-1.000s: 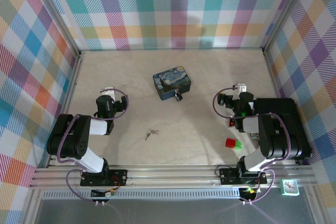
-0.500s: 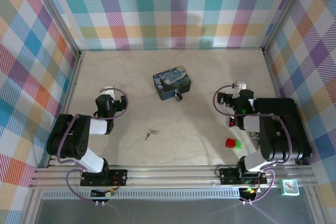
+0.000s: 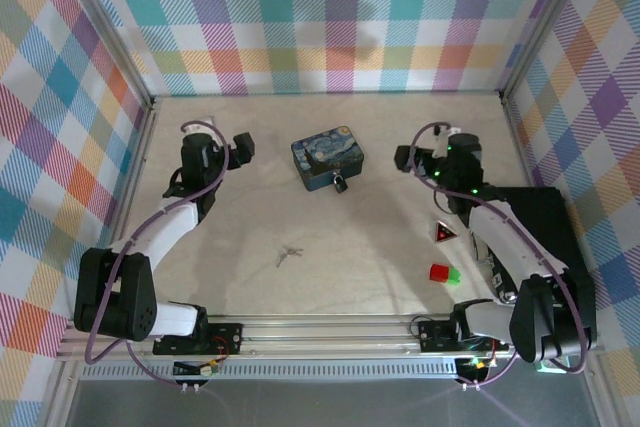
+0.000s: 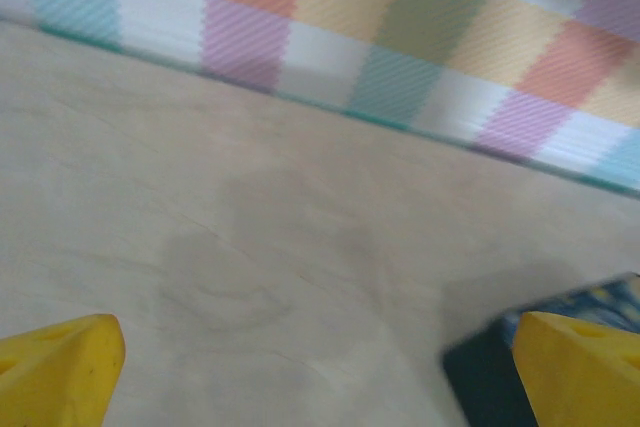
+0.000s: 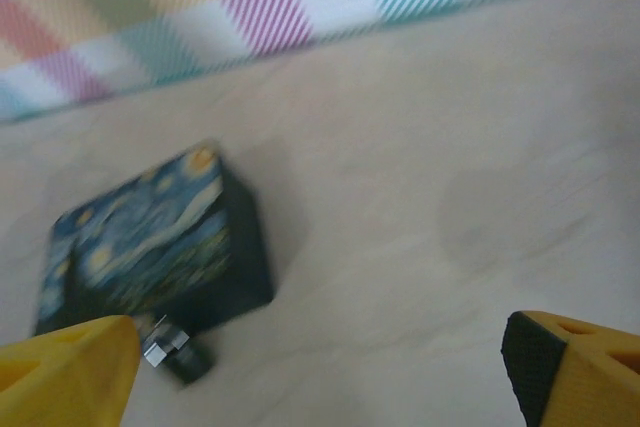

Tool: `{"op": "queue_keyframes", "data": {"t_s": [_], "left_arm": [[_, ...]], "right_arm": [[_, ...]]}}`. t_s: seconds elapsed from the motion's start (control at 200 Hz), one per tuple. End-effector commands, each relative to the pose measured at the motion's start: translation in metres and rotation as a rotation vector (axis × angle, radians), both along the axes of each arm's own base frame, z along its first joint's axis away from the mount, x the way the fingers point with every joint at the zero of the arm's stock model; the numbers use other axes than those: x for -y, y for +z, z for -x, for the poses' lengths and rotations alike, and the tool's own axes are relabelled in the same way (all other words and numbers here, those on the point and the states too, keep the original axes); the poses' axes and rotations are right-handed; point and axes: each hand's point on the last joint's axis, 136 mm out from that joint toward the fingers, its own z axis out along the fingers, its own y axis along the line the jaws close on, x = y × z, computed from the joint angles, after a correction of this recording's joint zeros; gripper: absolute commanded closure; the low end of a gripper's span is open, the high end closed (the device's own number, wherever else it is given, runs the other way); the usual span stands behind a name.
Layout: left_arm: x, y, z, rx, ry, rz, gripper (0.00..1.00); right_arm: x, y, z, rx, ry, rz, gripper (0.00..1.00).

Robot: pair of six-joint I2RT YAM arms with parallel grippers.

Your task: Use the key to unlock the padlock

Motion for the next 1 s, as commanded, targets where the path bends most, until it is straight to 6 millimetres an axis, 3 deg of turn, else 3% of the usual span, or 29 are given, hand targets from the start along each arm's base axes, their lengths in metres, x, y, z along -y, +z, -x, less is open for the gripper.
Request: {"op": "queue_keyframes", "data": {"t_s": [0.0,0.145,0.295,0.51,0.665,0.82,1.0], "left_arm": [[0.046,-0.042,0.021,-0.203,-0.126,0.213,0.0],[0.072,-0.059,0.03,-0.239,-0.172,0.429,0.0],[0.054,-0.071,0.034,-0.222,-0.065,0.441,0.0],[0.037,-0.058,0.04,-0.163,-0.003,0.397,0.0],[0.028,-0.059,0.051,-0.172,0.023,0.342,0.0],[0.02,-0.06,0.062,-0.167,0.047,0.317,0.0],[0.014,-0.065,0.071,-0.182,0.066,0.303,0.0]], "right_arm": [[-0.046,-0.048,0.04,-0.307,0.12,-0.11,0.08],[-0.1,-0.062,0.051,-0.418,0.293,-0.161,0.12],[-0.134,-0.075,0.029,-0.432,0.349,-0.181,0.16],[-0.152,-0.093,-0.029,-0.433,0.282,-0.149,0.16],[-0.17,-0.102,-0.059,-0.422,0.271,-0.157,0.15],[-0.199,-0.101,-0.076,-0.413,0.32,-0.166,0.16],[-0.231,-0.096,-0.073,-0.416,0.397,-0.146,0.19]]}}
